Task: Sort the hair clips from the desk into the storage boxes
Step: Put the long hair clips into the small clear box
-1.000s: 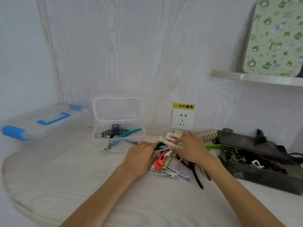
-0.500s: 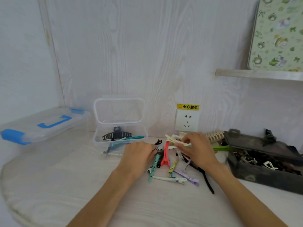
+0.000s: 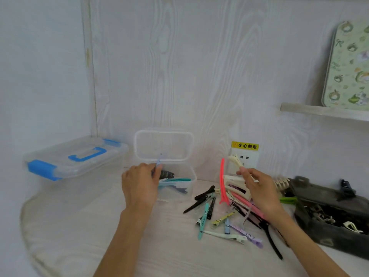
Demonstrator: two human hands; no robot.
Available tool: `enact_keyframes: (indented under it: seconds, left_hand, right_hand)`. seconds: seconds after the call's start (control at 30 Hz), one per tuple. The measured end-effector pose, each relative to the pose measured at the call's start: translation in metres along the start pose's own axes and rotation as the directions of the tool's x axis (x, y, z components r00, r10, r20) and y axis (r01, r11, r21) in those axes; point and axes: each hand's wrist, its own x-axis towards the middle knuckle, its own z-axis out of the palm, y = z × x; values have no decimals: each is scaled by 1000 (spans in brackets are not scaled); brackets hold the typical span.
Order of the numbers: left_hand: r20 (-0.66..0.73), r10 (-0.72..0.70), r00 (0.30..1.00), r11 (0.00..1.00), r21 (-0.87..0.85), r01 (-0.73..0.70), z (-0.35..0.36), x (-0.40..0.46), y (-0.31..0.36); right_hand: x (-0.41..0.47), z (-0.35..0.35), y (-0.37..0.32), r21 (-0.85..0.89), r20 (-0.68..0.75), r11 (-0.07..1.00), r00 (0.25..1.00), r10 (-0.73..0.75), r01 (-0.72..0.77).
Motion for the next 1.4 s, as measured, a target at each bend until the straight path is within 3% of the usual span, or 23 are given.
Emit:
enact_keyframes:
  seconds: [0.07, 0.2, 0.37, 0.5, 0.6, 0.7, 0.8, 0.87, 0.93, 1.03, 1.1, 1.2, 1.27, 1.4]
  left_hand:
    - [4, -27, 1000, 1000, 12, 27, 4, 0, -3]
    - [-68, -28, 997, 989, -144, 18, 7, 0, 1]
    - [-74, -20, 997, 967, -255, 1, 4, -1, 3]
    - [-220, -287, 933, 841, -524, 135, -7, 2, 5]
    - [-177, -374, 910, 810, -541, 227, -1, 3, -5]
    - [-135, -311, 941, 850, -483, 212, 4, 2, -6]
    - [-187, -208, 960, 899, -423, 112, 0, -2, 4]
    - [-191, -63, 980, 919, -394, -18, -6, -9, 15]
    - [-34, 164, 986, 913, -374, -165, -8, -17, 32]
    - [308, 397, 865, 914, -221, -341, -8, -31, 54]
    - [461, 418, 783, 905, -138, -402, -6, -38, 56]
    - [621, 382, 684, 902, -89, -423, -7, -39, 48]
    - [640, 364, 677, 913, -100, -396, -9, -33, 44]
    - [655, 367, 660, 916, -130, -380, -5, -29, 41]
  right_hand:
    - [2, 6, -11, 73, 41, 997, 999, -5, 2]
    - [4, 29, -39, 105, 131, 993, 989, -71, 58]
    - [16, 62, -76, 183, 138, 981, 986, -97, 71]
    - [22, 101, -100, 230, 106, 969, 987, -119, 92]
    - [17, 128, -100, 7, 317, 972, 921, -225, 235]
    - [18, 131, -89, -262, 573, 868, 792, -212, 422]
    - [18, 105, -78, -222, 532, 878, 807, -256, 425]
    - [14, 80, -67, -176, 483, 901, 832, -272, 397]
    - [4, 52, -49, -247, 441, 909, 874, -203, 335]
    - [-16, 26, -19, -362, 361, 900, 927, -105, 243]
    - [-27, 25, -6, -375, 350, 906, 935, -61, 199]
    - [-32, 35, 5, -468, 427, 820, 896, -118, 331]
    - [-31, 39, 2, -501, 408, 793, 903, -136, 347]
    - [-29, 38, -2, -450, 384, 846, 917, -107, 287]
